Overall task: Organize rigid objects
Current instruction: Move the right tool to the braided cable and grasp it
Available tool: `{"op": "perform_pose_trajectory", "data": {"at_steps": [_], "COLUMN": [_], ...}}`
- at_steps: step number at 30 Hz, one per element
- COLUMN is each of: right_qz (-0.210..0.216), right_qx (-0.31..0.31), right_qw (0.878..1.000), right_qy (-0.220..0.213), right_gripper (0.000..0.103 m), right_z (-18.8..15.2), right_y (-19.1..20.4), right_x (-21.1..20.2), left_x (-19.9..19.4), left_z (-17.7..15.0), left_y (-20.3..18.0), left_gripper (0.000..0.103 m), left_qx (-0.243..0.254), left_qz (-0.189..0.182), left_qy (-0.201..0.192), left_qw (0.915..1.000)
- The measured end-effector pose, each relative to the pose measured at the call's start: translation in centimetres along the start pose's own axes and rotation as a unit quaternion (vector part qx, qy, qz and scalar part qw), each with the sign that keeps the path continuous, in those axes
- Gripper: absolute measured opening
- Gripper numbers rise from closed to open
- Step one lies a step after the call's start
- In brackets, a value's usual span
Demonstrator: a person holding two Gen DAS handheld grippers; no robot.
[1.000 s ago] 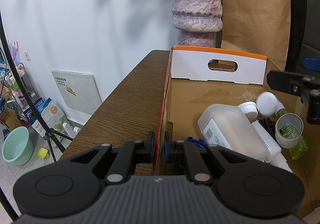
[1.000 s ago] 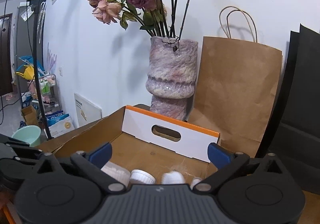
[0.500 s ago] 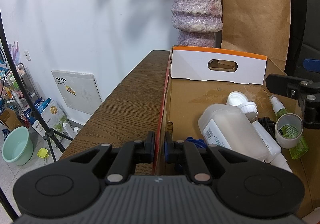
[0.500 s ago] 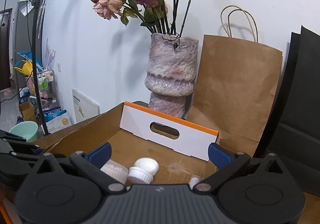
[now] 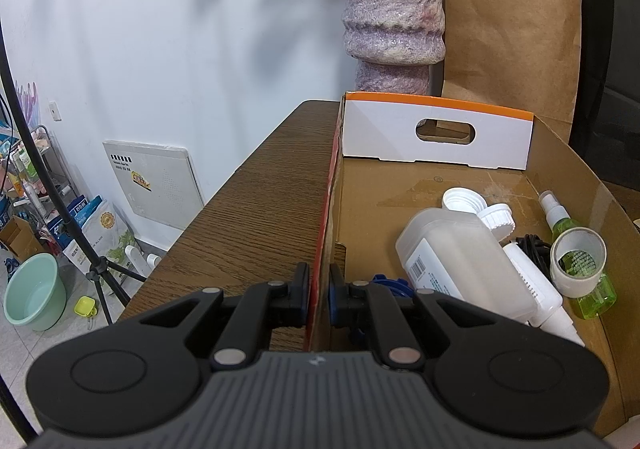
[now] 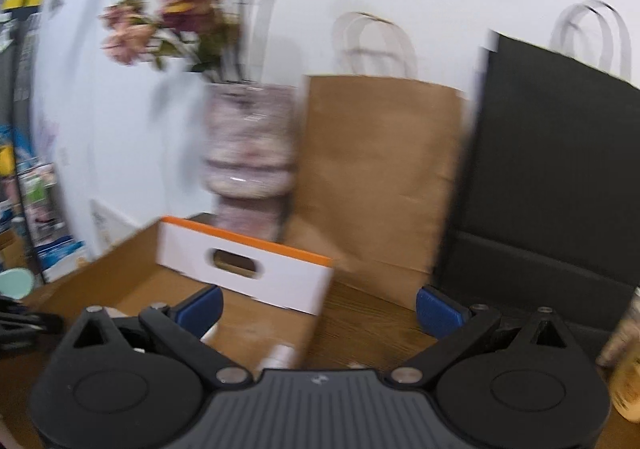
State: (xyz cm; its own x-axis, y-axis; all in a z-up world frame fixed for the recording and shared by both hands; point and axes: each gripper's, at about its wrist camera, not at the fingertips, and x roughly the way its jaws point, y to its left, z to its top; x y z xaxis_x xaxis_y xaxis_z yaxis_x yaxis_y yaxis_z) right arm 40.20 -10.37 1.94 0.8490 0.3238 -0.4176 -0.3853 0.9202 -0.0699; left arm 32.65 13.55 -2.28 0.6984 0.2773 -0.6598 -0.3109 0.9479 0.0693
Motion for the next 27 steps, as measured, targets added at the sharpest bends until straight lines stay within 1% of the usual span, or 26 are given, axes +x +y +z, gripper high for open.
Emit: {"op": "perform_pose_trajectory", "data": {"at_steps": [6, 9, 13, 15, 17, 22, 24, 27], "right_qz": [-0.064, -0.083, -0.097, -0.095, -0.081, -0.058, -0.039, -0.025], "right_qx": [0.034, 0.043, 0.036, 0.04, 0.051, 0.042, 0.046, 0.048], "right_qw": [0.997, 0.995, 0.991, 0.99, 0.991, 0.994, 0.995, 0.995], "right_qy": [0.028, 0.047, 0.086, 0.096, 0.091, 0.084, 0.083, 0.082], "right_gripper": [0.103, 0.103, 0.102, 0.101, 0.1, 0.097, 0.096, 0.096], "right_z": [-2.1, -3.4, -5.5, -6.1, -6.3, -6.5, -6.5, -6.4], "right_y": [-5.1, -6.6, -7.7, -7.9, -8.1, -7.0, -6.8, -6.3], "right_x": [0.2, 0.8, 2.0, 2.4, 2.4, 2.1, 2.1, 2.0], "left_x": [0.0, 0.0, 0.0, 0.0, 0.0, 0.0, 0.0, 0.0], "left_z": [0.0, 0.0, 0.0, 0.0, 0.0, 0.1, 0.0, 0.1], "left_y": [0.0, 0.0, 0.0, 0.0, 0.1, 0.0, 0.0, 0.0], "left_gripper": [0.01, 0.01, 0.01, 0.01, 0.01, 0.01, 0.01, 0.01], "left_qx": [0.0, 0.0, 0.0, 0.0, 0.0, 0.0, 0.0, 0.0], "left_qz": [0.0, 0.0, 0.0, 0.0, 0.0, 0.0, 0.0, 0.0], "left_qy": [0.0, 0.0, 0.0, 0.0, 0.0, 0.0, 0.0, 0.0], "left_qw": [1.0, 1.0, 1.0, 1.0, 1.0, 1.0, 1.0, 1.0]}}
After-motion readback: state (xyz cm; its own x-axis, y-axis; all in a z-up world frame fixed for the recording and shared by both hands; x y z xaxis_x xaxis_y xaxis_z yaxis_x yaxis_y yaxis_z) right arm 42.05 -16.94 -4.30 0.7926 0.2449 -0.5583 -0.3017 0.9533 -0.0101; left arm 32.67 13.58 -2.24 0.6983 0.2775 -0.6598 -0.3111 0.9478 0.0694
